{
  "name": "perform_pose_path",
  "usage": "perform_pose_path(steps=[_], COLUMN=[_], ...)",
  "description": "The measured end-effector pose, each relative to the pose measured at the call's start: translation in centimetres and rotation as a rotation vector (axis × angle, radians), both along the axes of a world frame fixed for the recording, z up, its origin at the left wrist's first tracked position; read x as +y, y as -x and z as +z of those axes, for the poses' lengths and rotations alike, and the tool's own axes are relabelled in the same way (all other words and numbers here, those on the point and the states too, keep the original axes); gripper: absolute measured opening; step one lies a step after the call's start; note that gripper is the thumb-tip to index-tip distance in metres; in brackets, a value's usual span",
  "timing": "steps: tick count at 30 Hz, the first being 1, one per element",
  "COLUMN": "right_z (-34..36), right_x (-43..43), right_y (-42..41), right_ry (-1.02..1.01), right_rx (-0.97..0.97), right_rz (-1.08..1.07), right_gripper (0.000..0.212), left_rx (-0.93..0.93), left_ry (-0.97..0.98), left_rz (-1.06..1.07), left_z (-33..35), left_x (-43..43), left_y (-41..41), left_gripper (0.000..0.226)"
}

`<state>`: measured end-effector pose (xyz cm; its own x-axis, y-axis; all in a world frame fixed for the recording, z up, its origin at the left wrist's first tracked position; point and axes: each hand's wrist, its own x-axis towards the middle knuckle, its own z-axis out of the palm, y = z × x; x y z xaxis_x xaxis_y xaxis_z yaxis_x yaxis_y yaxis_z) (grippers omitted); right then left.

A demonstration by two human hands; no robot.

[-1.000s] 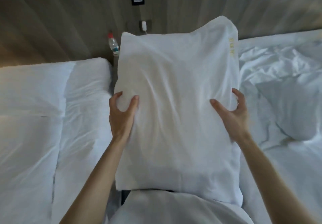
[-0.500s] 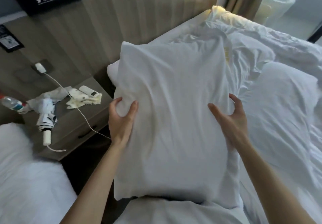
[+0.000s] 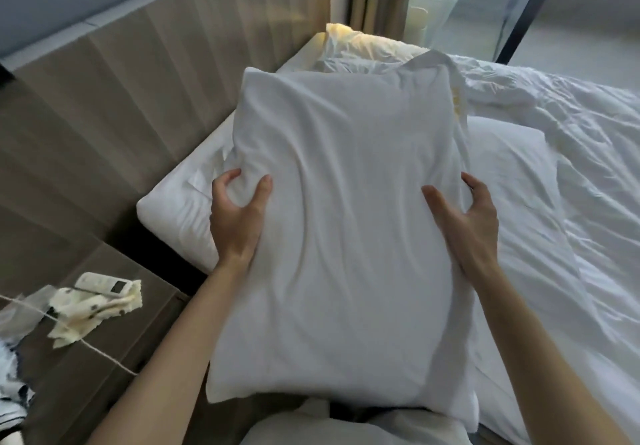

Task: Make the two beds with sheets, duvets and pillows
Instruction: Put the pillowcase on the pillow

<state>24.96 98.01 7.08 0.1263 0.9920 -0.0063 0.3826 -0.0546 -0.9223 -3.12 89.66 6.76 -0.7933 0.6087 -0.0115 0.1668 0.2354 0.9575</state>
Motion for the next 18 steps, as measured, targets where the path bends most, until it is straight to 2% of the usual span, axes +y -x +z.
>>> perform_pose_path(steps=[11,14,16,18], right_z=[1.9,-0.2,-2.6,-4.7], right_x=[18.0,23.8,26.8,28.0], right_y=[-2.4,-3.1,-3.2,-2.8], right_ry=[-0.132,-0.049,0.087,0.185], right_rx=[-0.019,-0.172,-0.368,-0.523], right_rz=[-0.221,-0.203,-0.073,0.057], right_gripper=[0.049,0.059,0.068,0.07], left_rx=[0.004,0.104,0.164,0.255], left_ry=[-0.032,0.184,0.372,0.465], left_rz=[-0.115,-0.331,-0.54,-0.671], left_z=[0.2,-2.4,-4.6,-6.6], left_x=[21.2,27.1,29.5,30.4], left_y=[-2.0,-2.2,-2.8,-3.4], left_gripper=[0.041,0.056,0.061,0.061])
